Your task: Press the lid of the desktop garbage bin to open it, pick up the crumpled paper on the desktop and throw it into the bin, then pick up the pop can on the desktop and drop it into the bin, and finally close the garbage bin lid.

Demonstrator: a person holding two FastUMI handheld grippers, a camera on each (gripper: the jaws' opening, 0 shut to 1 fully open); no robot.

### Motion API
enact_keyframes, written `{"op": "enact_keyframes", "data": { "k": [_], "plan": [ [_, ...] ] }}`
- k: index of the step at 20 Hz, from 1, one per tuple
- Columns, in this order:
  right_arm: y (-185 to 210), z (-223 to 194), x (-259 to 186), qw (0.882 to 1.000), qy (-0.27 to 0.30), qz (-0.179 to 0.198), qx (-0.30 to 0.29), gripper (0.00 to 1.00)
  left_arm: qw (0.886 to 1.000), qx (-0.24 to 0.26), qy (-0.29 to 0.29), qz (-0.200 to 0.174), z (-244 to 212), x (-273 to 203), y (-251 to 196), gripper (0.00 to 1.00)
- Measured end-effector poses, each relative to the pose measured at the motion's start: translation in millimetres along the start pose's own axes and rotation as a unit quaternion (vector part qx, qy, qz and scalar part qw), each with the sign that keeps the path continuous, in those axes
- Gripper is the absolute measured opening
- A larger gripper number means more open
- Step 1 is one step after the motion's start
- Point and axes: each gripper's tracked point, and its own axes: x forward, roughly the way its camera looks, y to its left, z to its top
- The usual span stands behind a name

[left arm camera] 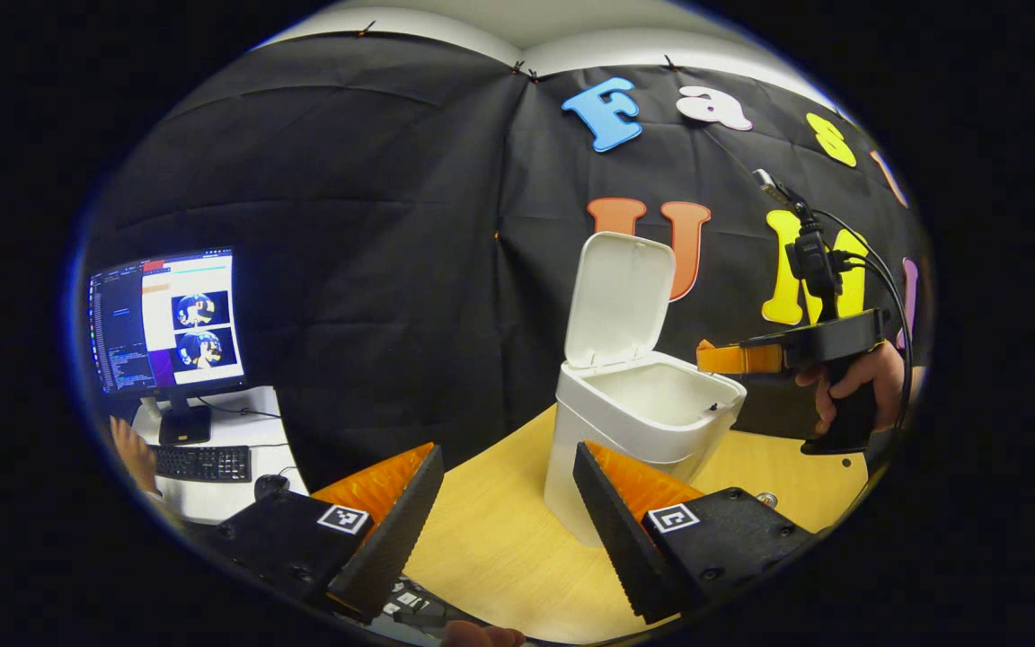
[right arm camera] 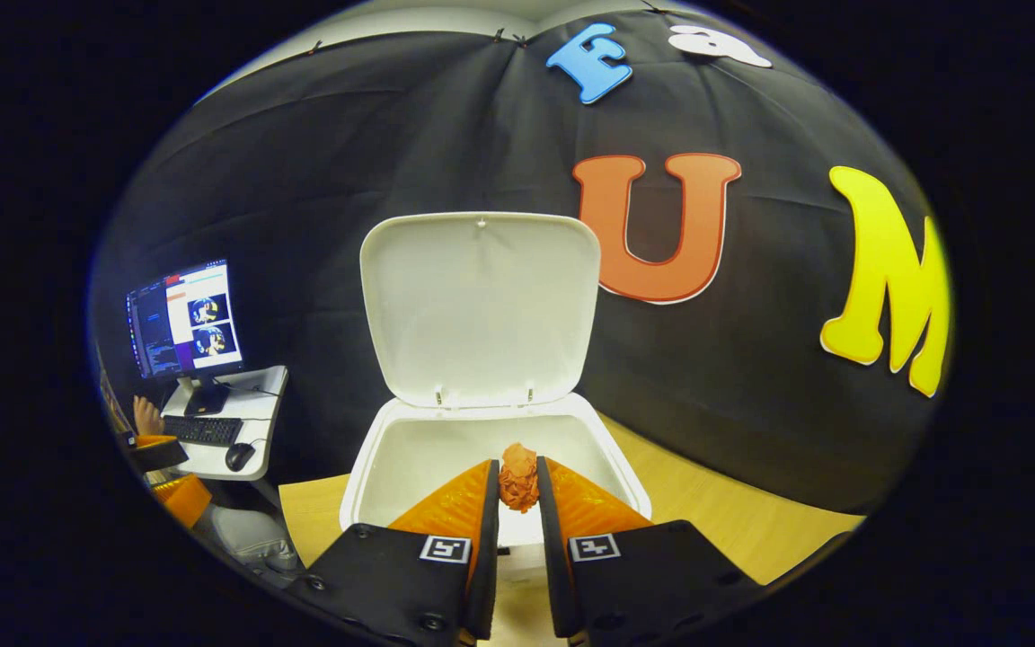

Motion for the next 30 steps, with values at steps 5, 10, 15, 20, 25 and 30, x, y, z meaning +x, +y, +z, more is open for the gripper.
{"op": "enact_keyframes", "data": {
  "k": [5, 10, 15, 20, 25, 30],
  "plan": [
    [-3, -9, 16, 1.000, 0.018, -0.011, -0.011, 0.32, 1.000, -0.010, 0.007, 0.014, -7, 4, 16, 0.96],
    [-2, -14, 19, 1.000, 0.026, -0.008, -0.015, 0.42, 1.000, -0.011, 0.008, -0.009, -8, 11, 5, 0.96],
    [-6, -7, 5, 1.000, 0.012, -0.009, 0.003, 0.55, 0.998, 0.012, -0.006, -0.056, -3, 16, -24, 0.96],
    [-27, 11, -43, 0.998, -0.045, -0.040, 0.014, 0.67, 0.993, 0.031, -0.011, -0.117, -7, 20, -64, 0.96],
    [-59, 18, -98, 0.991, -0.097, -0.088, 0.024, 0.75, 0.983, 0.056, -0.017, -0.175, -11, 17, -109, 0.96],
    [-116, -4, -157, 0.981, -0.107, -0.161, 0.036, 0.83, 0.968, 0.063, -0.025, -0.243, -18, 7, -160, 0.96]
  ]
}}
